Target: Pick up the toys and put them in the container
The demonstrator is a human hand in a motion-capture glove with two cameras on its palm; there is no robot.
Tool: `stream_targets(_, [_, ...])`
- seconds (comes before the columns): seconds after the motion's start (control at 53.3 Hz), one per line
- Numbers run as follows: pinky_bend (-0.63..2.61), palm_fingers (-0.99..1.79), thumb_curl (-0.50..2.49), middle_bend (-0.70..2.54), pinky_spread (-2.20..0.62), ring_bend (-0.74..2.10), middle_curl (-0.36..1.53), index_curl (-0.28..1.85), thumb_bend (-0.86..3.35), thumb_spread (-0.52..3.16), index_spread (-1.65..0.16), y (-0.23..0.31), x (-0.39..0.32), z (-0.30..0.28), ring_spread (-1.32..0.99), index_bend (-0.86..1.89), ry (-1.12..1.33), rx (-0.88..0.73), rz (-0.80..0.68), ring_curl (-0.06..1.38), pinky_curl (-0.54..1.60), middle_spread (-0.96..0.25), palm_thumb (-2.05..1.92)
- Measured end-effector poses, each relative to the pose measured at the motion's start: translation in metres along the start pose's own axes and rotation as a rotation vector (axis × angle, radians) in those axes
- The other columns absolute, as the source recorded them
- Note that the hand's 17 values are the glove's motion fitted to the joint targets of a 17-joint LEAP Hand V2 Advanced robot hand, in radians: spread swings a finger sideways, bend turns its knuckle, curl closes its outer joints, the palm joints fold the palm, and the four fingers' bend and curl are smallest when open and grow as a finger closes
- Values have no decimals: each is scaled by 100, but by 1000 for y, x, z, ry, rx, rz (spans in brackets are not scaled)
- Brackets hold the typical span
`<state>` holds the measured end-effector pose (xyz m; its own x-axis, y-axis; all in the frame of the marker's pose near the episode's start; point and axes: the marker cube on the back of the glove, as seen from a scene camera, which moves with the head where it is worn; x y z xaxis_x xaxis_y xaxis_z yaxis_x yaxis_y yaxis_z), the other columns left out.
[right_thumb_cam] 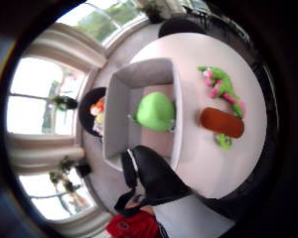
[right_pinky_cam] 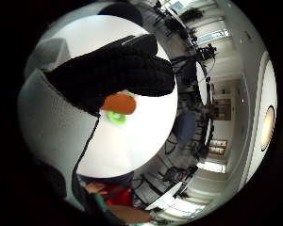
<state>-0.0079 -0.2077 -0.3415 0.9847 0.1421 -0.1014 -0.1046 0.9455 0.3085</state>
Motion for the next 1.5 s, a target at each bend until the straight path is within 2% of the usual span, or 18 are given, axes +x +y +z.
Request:
stream_targets(0.225, [144, -40, 39, 10, 9, 37, 39, 14, -6, 96, -30, 2, 84, 80, 0, -2, 75, -128, 35, 36, 40, -3, -5])
stream_targets(0.431, [141, -47, 35, 12, 13, 26, 34, 6, -5, 96, -28, 15, 106, 169, 3, -6, 149, -331, 49, 34, 39, 1, -4])
stream_targets(0.6, [134, -48, 34, 11, 11, 22, 30, 2, -3, 96, -26, 21, 101, 214, 3, -6, 260, -343, -80, 34, 36, 2, -1])
stream_targets(0.75, [122, -40, 35, 16, 4, 26, 30, -1, -1, 103, -26, 22, 81, 234, -3, -7, 306, -353, -194, 36, 33, -2, 7])
stream_targets(0.825, [117, -33, 35, 19, 1, 32, 31, -1, -1, 106, -26, 18, 74, 238, -10, -8, 322, -330, -209, 38, 32, -6, 11])
stream_targets(0.938, [119, -13, 37, 28, -3, 62, 35, -4, 3, 112, -27, 8, 83, 240, -23, -15, 277, -322, -227, 45, 32, -14, 21])
stream_targets(1.031, [128, -8, 39, 40, -6, 83, 38, -4, 3, 116, -28, 4, 86, 244, -31, -15, 226, -314, -226, 49, 35, -19, 25])
stream_targets(1.181, [139, -4, 40, 53, -8, 105, 42, -3, 0, 120, -30, -12, 98, 256, -34, -7, 109, -226, -126, 54, 37, -22, 26])
stream_targets(1.219, [142, 4, 41, 60, -13, 112, 44, -3, 1, 122, -31, -13, 99, 258, -35, -7, 80, -208, -102, 54, 38, -24, 27])
stream_targets(1.238, [147, 19, 41, 65, -18, 118, 45, -4, 1, 124, -32, -13, 99, 258, -38, -8, 69, -198, -92, 56, 39, -27, 28])
stream_targets(1.331, [151, 36, 43, 78, -27, 128, 49, -3, 3, 128, -34, -15, 98, 259, -42, -3, 55, -124, -58, 55, 39, -33, 33])
stream_targets(1.5, [156, 66, 56, 89, -32, 135, 54, 1, 9, 109, -36, -13, 92, 255, -43, 13, 53, -21, -16, 56, 43, -40, 54])
